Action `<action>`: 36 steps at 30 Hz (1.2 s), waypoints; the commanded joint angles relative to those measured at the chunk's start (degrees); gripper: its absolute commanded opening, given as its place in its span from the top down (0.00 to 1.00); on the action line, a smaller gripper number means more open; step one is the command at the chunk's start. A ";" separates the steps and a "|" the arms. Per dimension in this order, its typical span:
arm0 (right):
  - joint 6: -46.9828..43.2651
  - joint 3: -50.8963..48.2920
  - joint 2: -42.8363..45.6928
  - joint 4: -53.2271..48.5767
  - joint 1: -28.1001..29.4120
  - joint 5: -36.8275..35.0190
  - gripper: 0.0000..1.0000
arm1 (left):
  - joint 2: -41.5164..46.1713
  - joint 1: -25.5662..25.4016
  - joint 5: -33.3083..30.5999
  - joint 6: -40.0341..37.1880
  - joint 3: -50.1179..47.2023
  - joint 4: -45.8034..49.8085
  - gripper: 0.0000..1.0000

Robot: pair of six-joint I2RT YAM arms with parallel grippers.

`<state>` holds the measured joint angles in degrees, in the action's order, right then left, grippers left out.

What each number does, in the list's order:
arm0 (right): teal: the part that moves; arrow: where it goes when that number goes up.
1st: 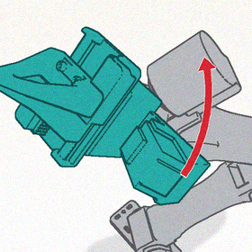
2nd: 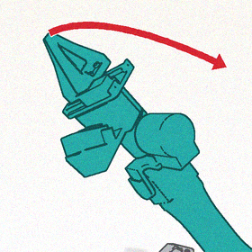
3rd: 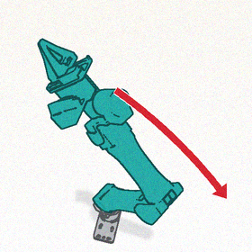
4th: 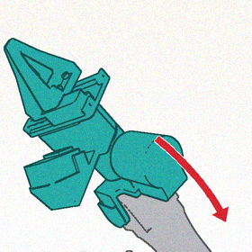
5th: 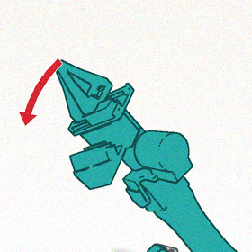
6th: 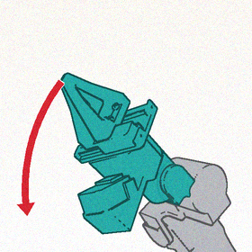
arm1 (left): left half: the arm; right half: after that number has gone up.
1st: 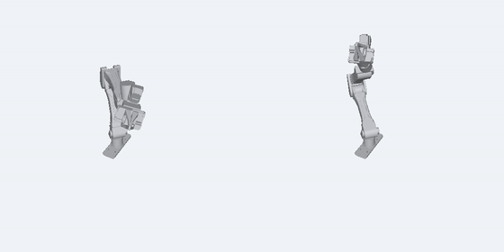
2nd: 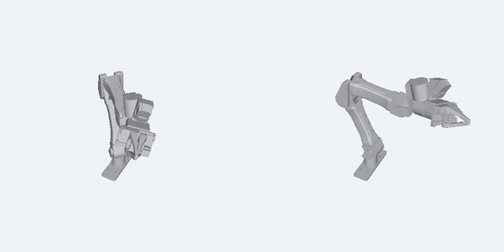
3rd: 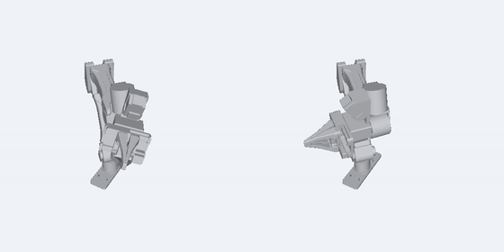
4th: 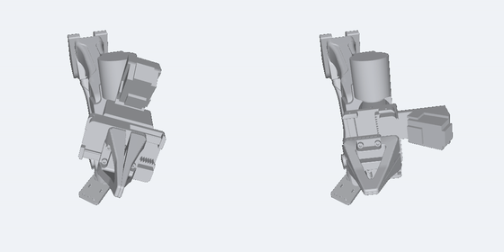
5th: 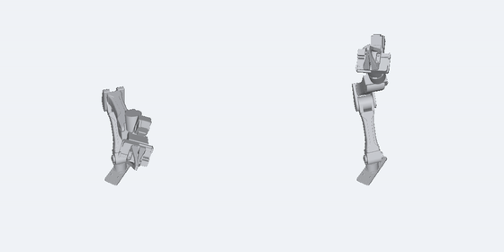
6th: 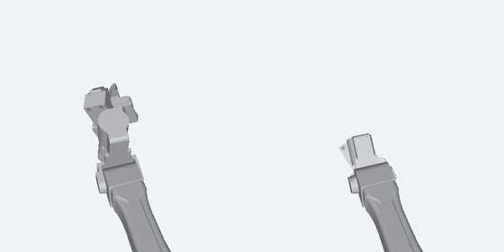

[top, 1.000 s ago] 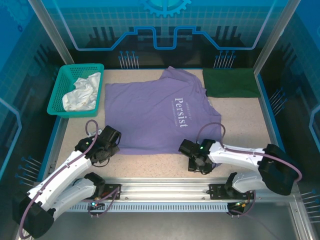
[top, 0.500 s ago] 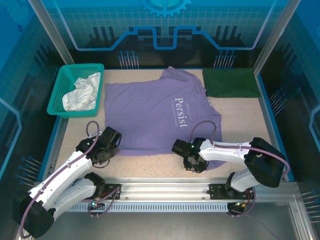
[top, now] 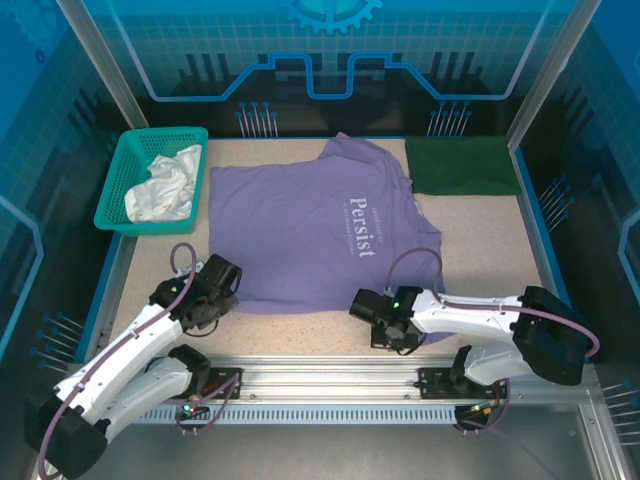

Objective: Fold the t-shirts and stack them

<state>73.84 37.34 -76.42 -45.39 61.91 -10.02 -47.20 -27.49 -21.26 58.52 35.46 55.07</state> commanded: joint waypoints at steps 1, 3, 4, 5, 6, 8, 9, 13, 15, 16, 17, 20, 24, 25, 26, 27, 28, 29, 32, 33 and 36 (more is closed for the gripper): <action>4.93 -1.63 0.63 -0.11 2.47 1.43 1.00 | 0.56 0.55 -1.51 0.89 -0.39 1.47 1.00; 6.01 -1.83 0.70 1.09 3.12 2.17 1.00 | 0.54 0.50 -1.60 0.88 -0.41 1.40 1.00; 6.43 -1.87 0.90 1.43 3.17 2.41 1.00 | 0.57 0.50 -1.52 0.86 -0.39 1.31 1.00; 6.79 -1.88 1.23 2.14 3.22 2.66 1.00 | 0.45 0.51 -1.51 0.80 -0.48 1.17 1.00; 7.04 -1.84 1.81 2.87 3.22 2.79 1.00 | 0.45 0.50 -1.32 0.80 -0.56 0.99 1.00; 7.40 -1.37 2.91 2.83 2.85 2.12 1.00 | 0.47 0.51 -1.12 0.64 -0.57 0.78 1.00; 7.43 -0.88 3.49 1.98 2.42 1.35 1.00 | 0.59 0.51 -0.99 0.68 -0.42 0.74 1.00; 5.72 1.65 6.93 -1.98 -0.47 -2.22 1.00 | 1.00 0.50 -0.72 0.63 0.04 0.73 1.00; 3.44 3.32 8.79 -3.67 -3.11 -3.71 1.00 | 1.06 0.50 -0.94 0.63 0.62 0.72 1.00; 2.12 4.19 9.28 -4.25 -4.51 -4.07 1.00 | 1.05 0.63 -1.20 0.65 0.95 0.61 1.00; 0.16 5.43 9.58 -4.93 -6.42 -4.38 1.00 | 0.83 0.74 -1.36 0.58 1.37 0.48 1.00; -5.70 9.93 8.63 -6.70 -11.57 -5.20 1.00 | -0.59 2.82 -0.84 -0.74 3.11 -0.67 1.00; -14.22 17.25 3.33 -6.81 -17.96 -4.75 1.00 | -4.47 9.64 3.06 -4.61 6.62 -3.63 1.00; -15.74 19.21 1.58 -7.27 -19.18 -4.87 1.00 | -5.58 11.26 4.22 -5.58 7.54 -4.26 1.00; -18.07 21.58 -0.70 -7.68 -20.50 -4.92 1.00 | -7.15 12.58 5.18 -6.61 8.79 -4.89 1.00; -20.44 24.19 -3.19 -8.02 -21.70 -4.93 1.00 | -8.89 13.55 5.55 -7.44 10.29 -5.29 1.00; -22.32 26.48 -5.33 -8.45 -22.59 -4.88 1.00 | -10.43 14.13 5.64 -8.12 11.63 -5.45 1.00; -24.50 29.24 -7.91 -8.93 -23.60 -4.67 1.00 | -12.62 14.75 5.74 -8.92 13.31 -5.58 1.00; -29.86 37.21 -15.17 -10.26 -26.16 -4.39 1.00 | -18.86 16.30 5.48 -10.38 17.25 -6.42 1.00; -31.44 39.85 -17.56 -10.60 -27.10 -4.09 1.00 | -20.94 17.43 5.93 -10.67 18.28 -6.99 1.00; -35.41 47.34 -24.86 -11.61 -29.72 -2.44 1.00 | -26.85 21.16 7.70 -11.32 20.98 -8.25 1.00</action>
<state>45.54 79.68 -96.82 -53.78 34.39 -13.10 -70.52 -9.32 -15.51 49.69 54.00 47.99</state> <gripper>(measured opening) 0.060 0.060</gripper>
